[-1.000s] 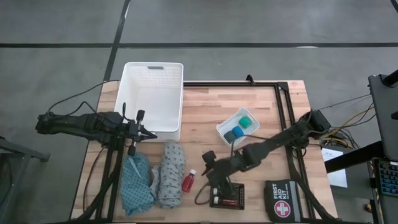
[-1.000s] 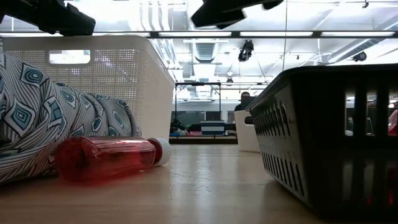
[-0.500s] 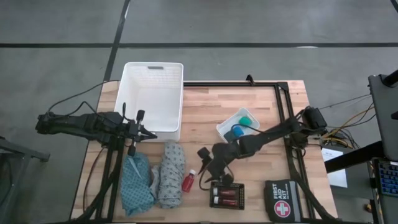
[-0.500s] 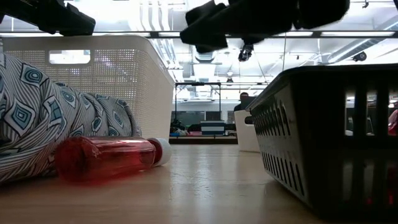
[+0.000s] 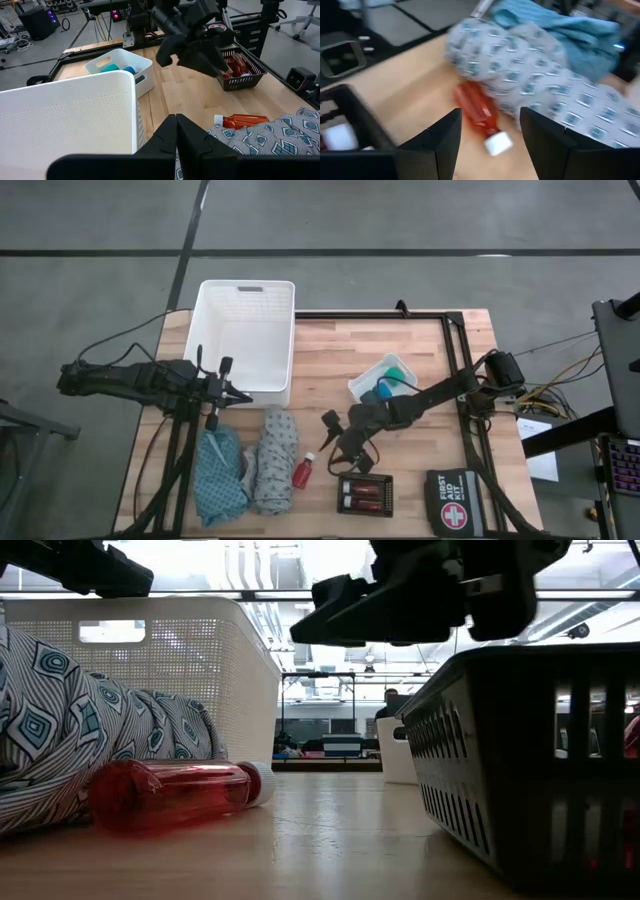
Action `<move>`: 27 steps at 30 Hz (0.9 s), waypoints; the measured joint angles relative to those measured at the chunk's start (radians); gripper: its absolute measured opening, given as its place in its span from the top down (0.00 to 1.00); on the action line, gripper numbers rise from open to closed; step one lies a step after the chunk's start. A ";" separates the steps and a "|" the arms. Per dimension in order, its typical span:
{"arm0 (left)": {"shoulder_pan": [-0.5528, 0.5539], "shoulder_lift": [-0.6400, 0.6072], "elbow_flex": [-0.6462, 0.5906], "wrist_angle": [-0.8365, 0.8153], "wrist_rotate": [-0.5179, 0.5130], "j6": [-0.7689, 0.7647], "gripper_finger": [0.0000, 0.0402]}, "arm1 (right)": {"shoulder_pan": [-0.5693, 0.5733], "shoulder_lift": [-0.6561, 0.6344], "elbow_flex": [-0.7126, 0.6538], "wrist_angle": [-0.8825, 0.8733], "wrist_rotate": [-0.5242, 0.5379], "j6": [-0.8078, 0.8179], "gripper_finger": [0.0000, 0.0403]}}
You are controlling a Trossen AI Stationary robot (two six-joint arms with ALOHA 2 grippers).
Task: Pick & place medical supplies in basket/bin
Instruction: Put the red pill bottle into the black bin
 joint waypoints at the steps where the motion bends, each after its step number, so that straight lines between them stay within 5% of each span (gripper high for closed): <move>1: 0.000 0.000 0.000 0.000 0.000 0.000 0.99 | 0.000 0.000 0.000 0.002 0.029 0.009 0.51; 20: 0.000 0.000 0.000 0.000 0.000 0.000 0.99 | 0.025 0.000 0.057 -0.044 0.140 0.098 0.50; 27: 0.000 0.000 0.000 0.000 0.000 0.000 0.99 | 0.026 0.042 0.100 -0.074 0.282 0.180 0.40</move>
